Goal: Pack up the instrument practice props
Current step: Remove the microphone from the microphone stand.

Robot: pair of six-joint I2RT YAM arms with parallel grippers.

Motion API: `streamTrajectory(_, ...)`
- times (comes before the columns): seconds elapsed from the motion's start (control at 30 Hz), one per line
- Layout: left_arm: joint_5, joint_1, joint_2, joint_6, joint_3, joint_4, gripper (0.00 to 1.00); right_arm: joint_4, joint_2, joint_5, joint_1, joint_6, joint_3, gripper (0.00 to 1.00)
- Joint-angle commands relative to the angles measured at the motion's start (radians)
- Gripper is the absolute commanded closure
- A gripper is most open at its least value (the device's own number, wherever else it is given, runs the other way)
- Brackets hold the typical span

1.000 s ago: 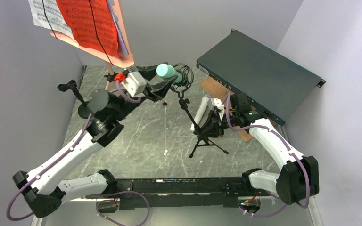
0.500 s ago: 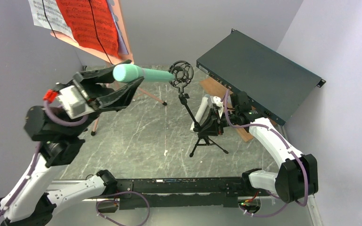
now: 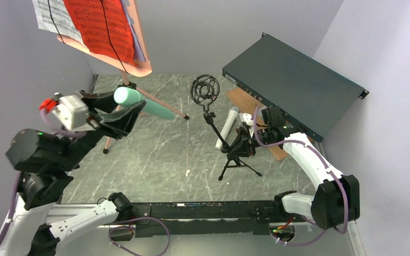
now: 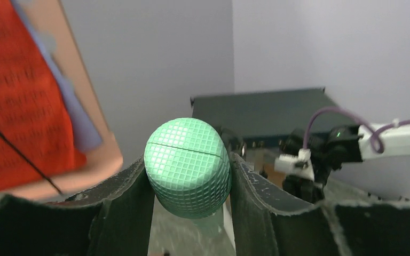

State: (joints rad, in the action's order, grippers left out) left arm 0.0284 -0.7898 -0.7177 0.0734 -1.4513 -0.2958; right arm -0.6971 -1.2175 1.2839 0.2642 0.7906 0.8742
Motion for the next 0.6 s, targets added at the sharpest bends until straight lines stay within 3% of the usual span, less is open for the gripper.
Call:
streamTrajectory(0.0, -0.171, -0.003, -0.033, -0.126, 0.072, -0.212, 1.0, -0.115, 0.022, 0.048, -0.017, 0.181, 0.082, 1.0)
streamTrajectory(0.13, -0.236, -0.003, -0.091, -0.222, 0.185, -0.247, 1.0, -0.228, 0.025, 0.054, -0.036, 0.299, 0.11, 1.0)
streamTrajectory(0.3, -0.249, 0.025, -0.26, -0.321, 0.218, -0.264, 1.0, -0.283, 0.034, 0.056, -0.057, 0.357, 0.123, 1.0)
streamTrajectory(0.5, 0.162, 0.283, -0.455, -0.489, 0.223, -0.216, 1.0, -0.31, 0.05, 0.056, -0.093, 0.38, 0.132, 1.0)
streamTrajectory(0.57, 0.251, 0.306, -0.519, -0.508, 0.224, -0.189, 1.0, -0.32, 0.056, 0.064, -0.103, 0.391, 0.134, 1.0)
